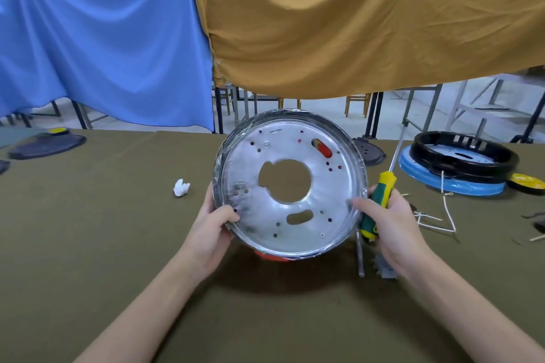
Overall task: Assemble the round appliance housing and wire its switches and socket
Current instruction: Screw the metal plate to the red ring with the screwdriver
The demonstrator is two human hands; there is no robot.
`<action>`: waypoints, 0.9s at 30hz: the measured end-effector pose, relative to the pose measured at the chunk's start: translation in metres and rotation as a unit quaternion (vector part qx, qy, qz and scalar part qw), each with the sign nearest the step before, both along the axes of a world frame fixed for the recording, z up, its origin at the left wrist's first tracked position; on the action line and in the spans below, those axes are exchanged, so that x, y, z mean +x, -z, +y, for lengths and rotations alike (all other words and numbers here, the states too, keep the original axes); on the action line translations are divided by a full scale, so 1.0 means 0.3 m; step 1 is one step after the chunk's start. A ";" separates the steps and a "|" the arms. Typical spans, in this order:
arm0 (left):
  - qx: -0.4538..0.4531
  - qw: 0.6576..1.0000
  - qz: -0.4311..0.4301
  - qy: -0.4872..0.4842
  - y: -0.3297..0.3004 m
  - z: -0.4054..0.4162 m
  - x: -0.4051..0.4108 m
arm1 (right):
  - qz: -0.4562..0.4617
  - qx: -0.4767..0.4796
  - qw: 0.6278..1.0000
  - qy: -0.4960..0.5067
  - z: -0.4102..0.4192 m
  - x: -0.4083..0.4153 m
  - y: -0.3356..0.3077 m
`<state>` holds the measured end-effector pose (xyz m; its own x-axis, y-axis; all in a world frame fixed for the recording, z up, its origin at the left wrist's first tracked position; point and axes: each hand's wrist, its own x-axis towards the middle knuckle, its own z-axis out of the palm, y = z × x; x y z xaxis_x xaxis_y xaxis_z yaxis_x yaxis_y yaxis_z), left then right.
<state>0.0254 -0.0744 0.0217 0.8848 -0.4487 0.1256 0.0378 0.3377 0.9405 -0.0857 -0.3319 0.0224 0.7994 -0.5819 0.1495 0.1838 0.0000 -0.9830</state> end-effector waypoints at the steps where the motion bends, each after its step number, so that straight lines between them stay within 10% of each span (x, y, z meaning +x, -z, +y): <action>1: 0.003 1.000 0.003 0.002 0.006 0.003 0.005 | -0.003 -0.003 1.000 -0.001 0.001 -0.003 -0.003; 9: -0.006 0.998 0.066 -0.018 0.018 0.012 0.047 | -0.019 0.009 0.997 -0.071 0.022 -0.018 -0.032; 17: 0.019 0.991 0.110 -0.070 0.055 0.008 0.085 | 0.148 -0.101 0.983 0.034 -0.170 -0.091 -0.117; 27: 0.039 0.993 0.075 -0.078 0.050 -0.010 0.070 | 0.417 -0.332 0.837 -0.123 -0.220 -0.151 -0.143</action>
